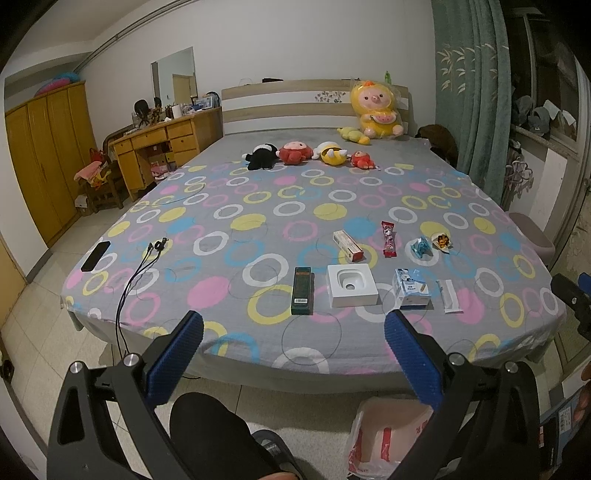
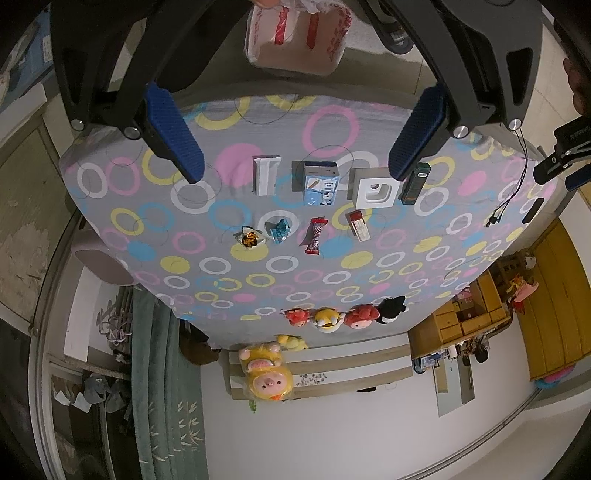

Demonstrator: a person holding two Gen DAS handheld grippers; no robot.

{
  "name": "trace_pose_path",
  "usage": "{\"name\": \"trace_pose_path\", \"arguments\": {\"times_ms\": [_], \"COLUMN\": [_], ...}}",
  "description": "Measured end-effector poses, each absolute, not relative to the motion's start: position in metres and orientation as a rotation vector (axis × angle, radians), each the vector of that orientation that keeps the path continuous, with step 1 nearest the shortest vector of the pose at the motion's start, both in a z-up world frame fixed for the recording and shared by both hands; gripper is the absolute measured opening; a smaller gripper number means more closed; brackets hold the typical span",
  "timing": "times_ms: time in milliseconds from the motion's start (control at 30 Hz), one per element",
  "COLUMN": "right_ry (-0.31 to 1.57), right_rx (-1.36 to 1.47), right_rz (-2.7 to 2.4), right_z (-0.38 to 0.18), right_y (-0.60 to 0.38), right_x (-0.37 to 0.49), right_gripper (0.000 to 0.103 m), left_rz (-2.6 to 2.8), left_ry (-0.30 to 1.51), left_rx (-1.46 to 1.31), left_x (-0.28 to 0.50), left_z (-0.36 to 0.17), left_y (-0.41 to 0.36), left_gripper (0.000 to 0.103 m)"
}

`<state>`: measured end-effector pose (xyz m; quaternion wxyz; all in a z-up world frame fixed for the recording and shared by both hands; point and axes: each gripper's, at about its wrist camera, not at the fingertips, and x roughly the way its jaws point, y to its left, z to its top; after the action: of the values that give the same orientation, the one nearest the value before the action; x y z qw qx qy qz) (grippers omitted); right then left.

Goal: Collect trash

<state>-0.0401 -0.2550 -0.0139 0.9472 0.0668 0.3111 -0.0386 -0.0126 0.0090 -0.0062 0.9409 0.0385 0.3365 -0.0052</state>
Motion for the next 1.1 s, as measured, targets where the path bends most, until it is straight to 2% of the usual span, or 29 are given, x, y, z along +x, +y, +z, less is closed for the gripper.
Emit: {"name": "trace_pose_path", "arguments": {"times_ms": [600, 900, 1100], "right_ry": [0.657, 0.698, 0.81], "right_rx": [0.127, 0.111, 0.113], "right_rz": [-0.081, -0.099, -0.115], "right_z": [-0.011, -0.015, -0.033], "right_y": [-0.261, -0.269, -0.281], "right_x": [-0.019, 0.029, 0.091], "right_gripper": [0.098, 0.098, 0.098], "left_rz": [-0.024, -0.022, -0.032], "left_ry": [0.718, 0.76, 0.858], "left_rx": [0.046, 0.049, 0.023], "left_x": [0.006, 0.06, 0.115], "left_z": [-0.021, -0.039, -0.068], "left_y": [0.018, 0.021, 0.028], "left_gripper": [0.096, 0.096, 0.096]}}
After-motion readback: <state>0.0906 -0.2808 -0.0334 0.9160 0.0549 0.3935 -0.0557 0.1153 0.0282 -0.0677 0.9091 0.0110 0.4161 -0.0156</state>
